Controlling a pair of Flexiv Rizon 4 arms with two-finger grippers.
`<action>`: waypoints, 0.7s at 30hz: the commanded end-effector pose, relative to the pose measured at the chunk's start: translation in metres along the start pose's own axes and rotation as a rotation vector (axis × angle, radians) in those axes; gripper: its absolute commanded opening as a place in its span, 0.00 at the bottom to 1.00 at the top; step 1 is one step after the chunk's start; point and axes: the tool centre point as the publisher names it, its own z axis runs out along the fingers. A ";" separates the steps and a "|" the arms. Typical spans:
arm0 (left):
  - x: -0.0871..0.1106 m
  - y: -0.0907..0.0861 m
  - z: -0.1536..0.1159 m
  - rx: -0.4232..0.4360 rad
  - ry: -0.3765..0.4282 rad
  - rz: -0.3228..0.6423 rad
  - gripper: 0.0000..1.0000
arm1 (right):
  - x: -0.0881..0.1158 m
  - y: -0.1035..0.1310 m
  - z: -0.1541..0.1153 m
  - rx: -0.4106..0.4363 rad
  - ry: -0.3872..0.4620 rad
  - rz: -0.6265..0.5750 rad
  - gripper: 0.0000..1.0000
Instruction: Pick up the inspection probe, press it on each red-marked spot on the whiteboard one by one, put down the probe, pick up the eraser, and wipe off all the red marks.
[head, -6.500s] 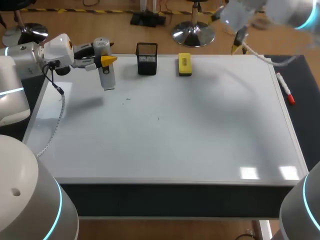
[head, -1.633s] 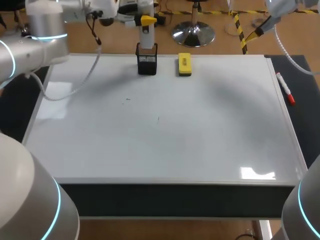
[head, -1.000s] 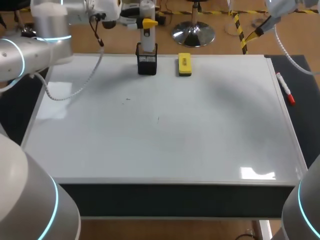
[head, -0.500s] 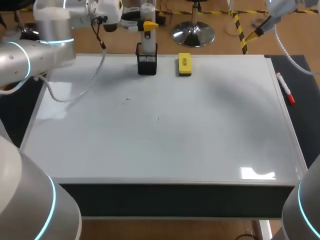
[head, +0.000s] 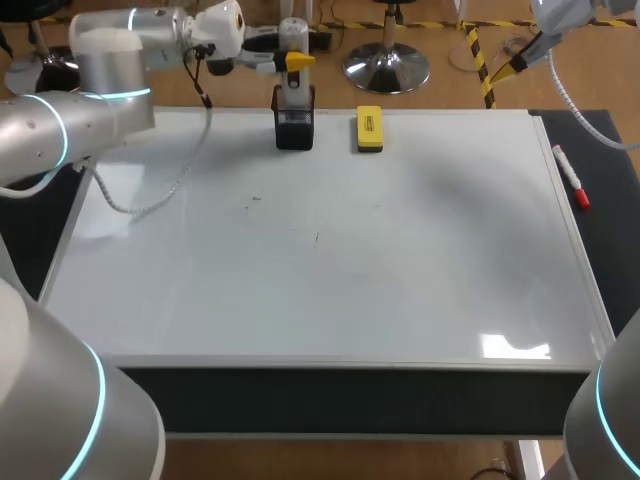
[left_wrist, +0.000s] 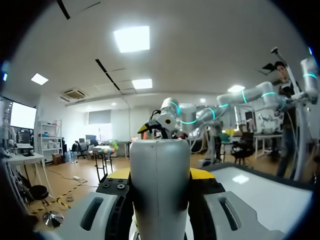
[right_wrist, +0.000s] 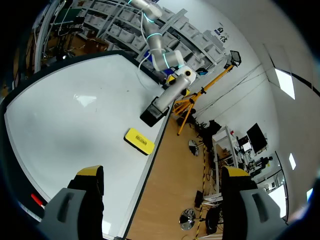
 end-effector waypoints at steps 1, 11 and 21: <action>-0.003 0.008 0.000 0.010 -0.003 -0.003 0.00 | 0.000 0.000 -0.001 0.001 0.005 -0.002 1.00; -0.003 0.026 -0.004 0.006 -0.012 -0.022 0.00 | 0.000 0.000 -0.001 0.001 0.005 -0.002 1.00; -0.005 0.038 -0.006 0.016 -0.017 -0.031 0.00 | 0.000 0.000 -0.001 0.001 0.005 -0.002 1.00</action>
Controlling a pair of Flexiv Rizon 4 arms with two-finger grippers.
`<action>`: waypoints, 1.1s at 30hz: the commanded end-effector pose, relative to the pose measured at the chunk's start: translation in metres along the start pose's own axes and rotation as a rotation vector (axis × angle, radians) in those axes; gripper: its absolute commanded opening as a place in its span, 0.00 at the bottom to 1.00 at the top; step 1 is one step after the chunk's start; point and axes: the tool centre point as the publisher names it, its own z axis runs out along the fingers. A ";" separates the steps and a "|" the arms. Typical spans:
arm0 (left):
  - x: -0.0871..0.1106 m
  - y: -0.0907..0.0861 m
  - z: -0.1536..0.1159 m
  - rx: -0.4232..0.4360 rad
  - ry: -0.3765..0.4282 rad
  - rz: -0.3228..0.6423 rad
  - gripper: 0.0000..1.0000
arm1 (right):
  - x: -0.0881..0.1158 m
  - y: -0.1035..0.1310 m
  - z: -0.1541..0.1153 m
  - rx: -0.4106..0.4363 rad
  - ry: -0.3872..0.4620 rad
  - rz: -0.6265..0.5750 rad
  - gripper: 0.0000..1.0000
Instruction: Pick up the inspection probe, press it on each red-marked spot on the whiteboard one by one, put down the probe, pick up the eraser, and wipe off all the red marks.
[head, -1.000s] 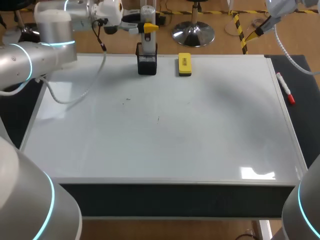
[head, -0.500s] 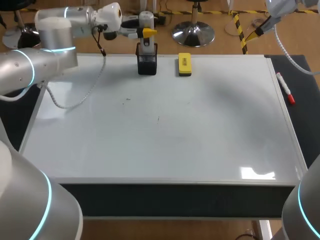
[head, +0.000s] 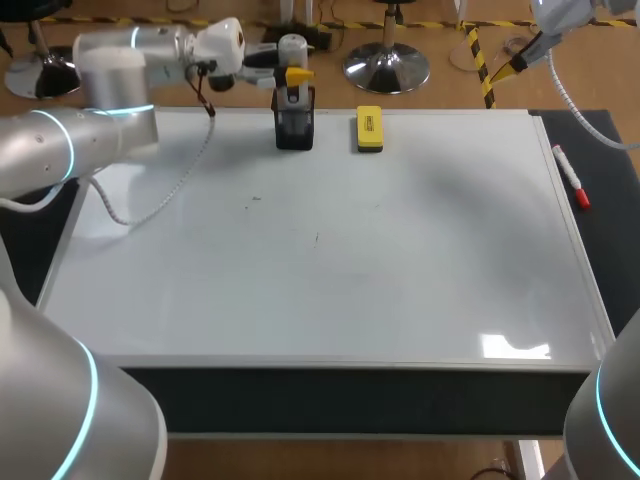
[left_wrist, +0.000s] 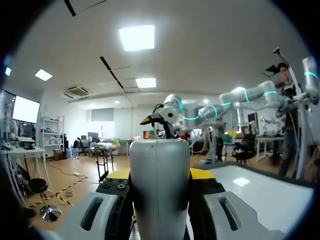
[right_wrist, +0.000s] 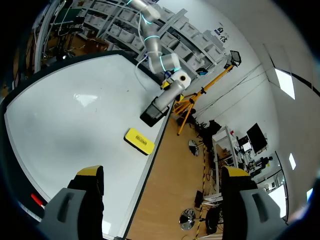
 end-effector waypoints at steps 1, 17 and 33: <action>-0.005 0.009 0.000 0.015 0.008 -0.004 0.00 | 0.000 0.000 -0.001 0.001 0.005 -0.002 1.00; -0.007 0.023 -0.002 0.000 0.011 -0.024 0.00 | 0.000 0.000 -0.001 0.001 0.005 -0.002 1.00; -0.008 0.025 -0.001 0.006 0.005 -0.019 0.16 | 0.000 0.000 -0.001 0.001 0.005 -0.002 1.00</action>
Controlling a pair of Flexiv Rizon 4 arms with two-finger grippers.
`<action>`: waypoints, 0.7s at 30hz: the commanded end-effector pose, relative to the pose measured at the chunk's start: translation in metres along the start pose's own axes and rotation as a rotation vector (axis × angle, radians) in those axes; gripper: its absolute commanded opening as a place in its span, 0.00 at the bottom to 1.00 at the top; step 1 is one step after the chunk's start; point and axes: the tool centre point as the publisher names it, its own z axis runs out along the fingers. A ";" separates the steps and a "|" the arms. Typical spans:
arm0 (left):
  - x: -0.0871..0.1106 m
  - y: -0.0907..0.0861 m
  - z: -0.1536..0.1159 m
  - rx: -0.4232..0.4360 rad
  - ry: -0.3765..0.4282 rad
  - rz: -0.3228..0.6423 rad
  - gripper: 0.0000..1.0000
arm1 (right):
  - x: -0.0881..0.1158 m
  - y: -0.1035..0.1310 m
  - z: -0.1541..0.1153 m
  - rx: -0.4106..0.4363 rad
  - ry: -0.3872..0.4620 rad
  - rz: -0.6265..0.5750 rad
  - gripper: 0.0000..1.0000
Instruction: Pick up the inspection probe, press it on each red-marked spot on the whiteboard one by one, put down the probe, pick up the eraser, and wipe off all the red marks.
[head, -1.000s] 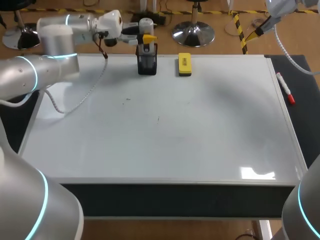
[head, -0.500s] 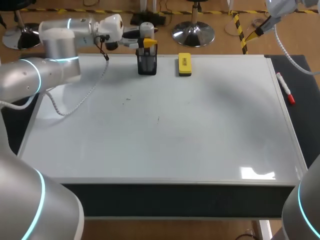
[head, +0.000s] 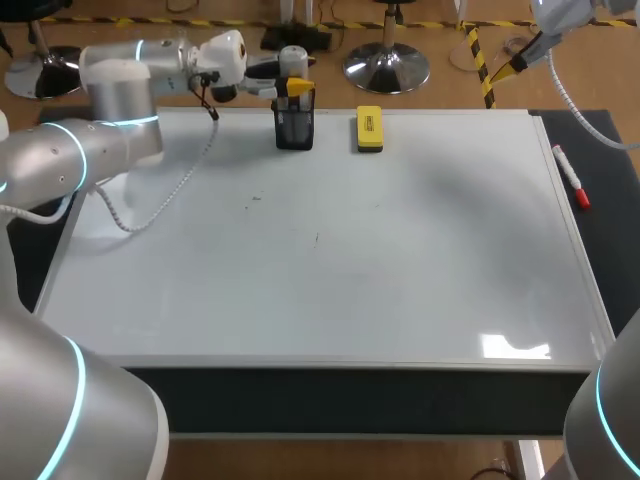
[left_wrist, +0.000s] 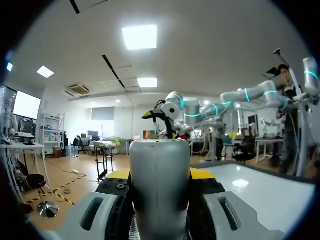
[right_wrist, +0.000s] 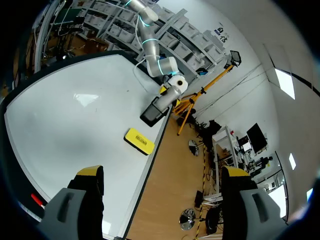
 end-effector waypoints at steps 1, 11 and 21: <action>-0.004 0.001 0.000 -0.002 0.007 0.003 0.62 | 0.000 0.000 -0.001 0.001 0.005 -0.002 1.00; -0.003 -0.001 -0.004 -0.014 -0.003 0.005 1.00 | 0.000 0.000 -0.001 0.001 0.005 -0.002 1.00; 0.001 -0.015 -0.012 -0.052 -0.035 0.013 1.00 | 0.000 0.000 -0.001 0.001 0.005 -0.002 1.00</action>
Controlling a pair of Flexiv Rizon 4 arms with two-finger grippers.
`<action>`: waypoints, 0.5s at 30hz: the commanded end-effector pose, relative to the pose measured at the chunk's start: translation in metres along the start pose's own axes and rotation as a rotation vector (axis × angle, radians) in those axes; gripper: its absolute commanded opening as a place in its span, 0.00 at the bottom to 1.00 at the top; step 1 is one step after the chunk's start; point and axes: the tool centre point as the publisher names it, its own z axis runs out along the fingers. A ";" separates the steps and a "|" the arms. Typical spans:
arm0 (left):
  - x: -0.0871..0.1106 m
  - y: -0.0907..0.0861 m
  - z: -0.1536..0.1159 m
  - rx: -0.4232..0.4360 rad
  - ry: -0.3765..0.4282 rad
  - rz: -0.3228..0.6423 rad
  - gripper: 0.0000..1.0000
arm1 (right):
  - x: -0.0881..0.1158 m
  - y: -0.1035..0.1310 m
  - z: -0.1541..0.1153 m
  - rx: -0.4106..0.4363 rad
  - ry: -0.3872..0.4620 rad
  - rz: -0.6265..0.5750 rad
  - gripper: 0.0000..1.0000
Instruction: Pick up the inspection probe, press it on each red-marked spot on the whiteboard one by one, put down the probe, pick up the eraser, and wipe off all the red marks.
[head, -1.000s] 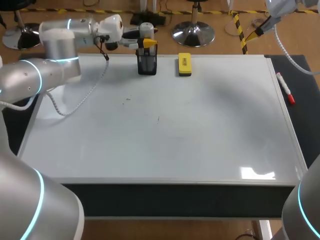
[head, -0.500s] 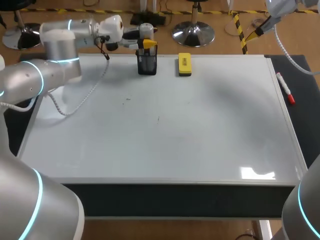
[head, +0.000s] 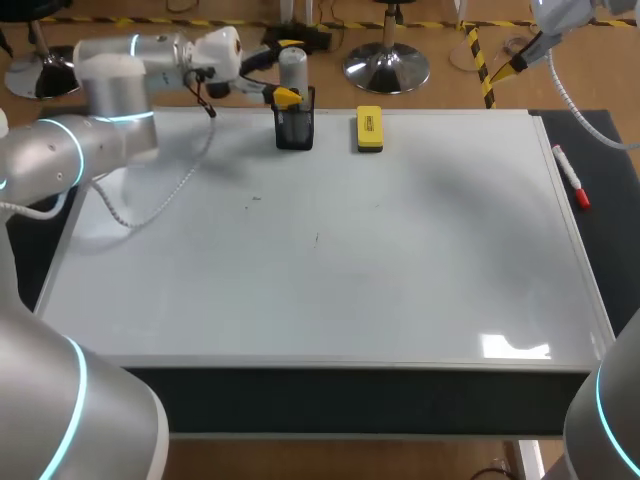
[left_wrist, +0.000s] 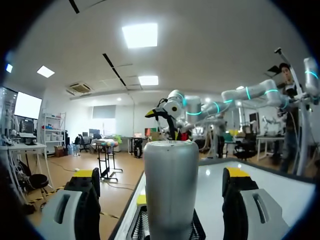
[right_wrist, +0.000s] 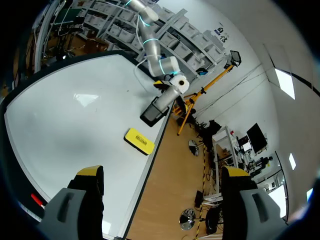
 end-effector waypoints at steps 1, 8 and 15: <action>0.010 -0.015 -0.004 -0.022 -0.030 0.009 1.00 | 0.000 0.000 -0.001 0.000 0.005 -0.002 1.00; 0.011 -0.030 -0.017 -0.052 -0.115 0.017 1.00 | 0.000 0.000 -0.001 0.000 0.005 -0.002 1.00; 0.017 -0.040 -0.035 -0.084 -0.193 0.040 1.00 | 0.000 0.000 -0.001 0.000 0.005 -0.002 1.00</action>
